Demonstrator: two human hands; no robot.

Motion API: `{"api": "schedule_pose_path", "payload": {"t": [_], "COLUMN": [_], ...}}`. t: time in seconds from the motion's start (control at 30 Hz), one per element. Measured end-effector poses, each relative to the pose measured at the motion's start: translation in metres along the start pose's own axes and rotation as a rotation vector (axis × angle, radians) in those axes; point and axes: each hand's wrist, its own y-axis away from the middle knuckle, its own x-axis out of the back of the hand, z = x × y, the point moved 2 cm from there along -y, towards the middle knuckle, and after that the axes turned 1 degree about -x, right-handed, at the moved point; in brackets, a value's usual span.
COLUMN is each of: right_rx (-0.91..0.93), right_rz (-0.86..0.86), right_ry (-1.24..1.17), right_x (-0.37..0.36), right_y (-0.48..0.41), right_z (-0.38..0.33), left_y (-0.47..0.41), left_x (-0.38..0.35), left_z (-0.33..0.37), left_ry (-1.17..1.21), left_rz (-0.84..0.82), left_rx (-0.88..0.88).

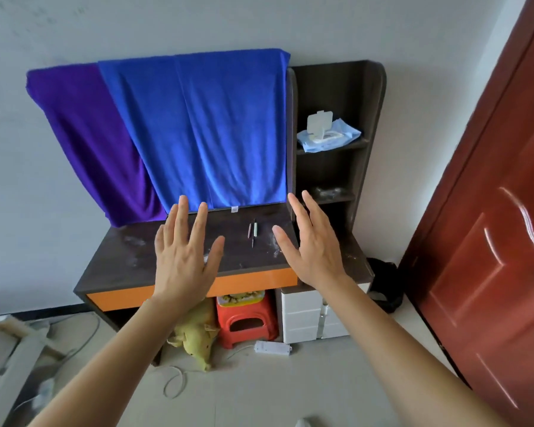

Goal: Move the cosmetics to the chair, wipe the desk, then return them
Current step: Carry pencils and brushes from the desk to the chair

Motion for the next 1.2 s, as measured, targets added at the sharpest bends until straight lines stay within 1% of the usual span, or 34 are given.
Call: {"api": "schedule_pose_path", "payload": {"t": [0.13, 0.27, 0.37, 0.53, 0.7, 0.83, 0.93, 1.03, 1.2], "right_rx": [-0.027, -0.073, -0.101, -0.152, -0.273, -0.358, -0.425, -0.515, -0.525], "right_rz": [-0.063, -0.115, -0.151, -0.198, -0.241, -0.295, -0.334, -0.442, -0.673], "right_ry": [0.001, -0.002, 0.004, 0.026, 0.095, 0.201, 0.235, 0.244, 0.233], "right_x": [-0.04, -0.075, -0.107, -0.164, -0.212, -0.245, -0.273, -0.302, -0.355], "right_y": [-0.081, -0.151, -0.188, -0.23, -0.245, -0.248, -0.242, -0.226, -0.205], "right_z": [0.04, 0.075, 0.091, 0.106, 0.119, 0.131, 0.142, 0.156, 0.185], "left_y": [-0.077, -0.137, -0.162, -0.204, -0.247, -0.264, -0.266, -0.256, -0.229], "left_x": [-0.038, -0.071, -0.097, -0.146, -0.205, -0.257, -0.296, -0.332, -0.381], "left_z": [-0.018, -0.039, -0.06, -0.108, -0.156, -0.185, -0.202, -0.212, -0.214], "left_ry": [-0.036, -0.017, -0.008, -0.002, 0.055, 0.087, 0.073, 0.072, 0.069], "left_rz": [-0.064, -0.113, -0.148, -0.225, -0.308, -0.392, -0.503, -0.604, -0.74], "left_rx": [0.022, 0.066, 0.097, 0.08, 0.033, -0.028, -0.049, -0.023, 0.097]}}
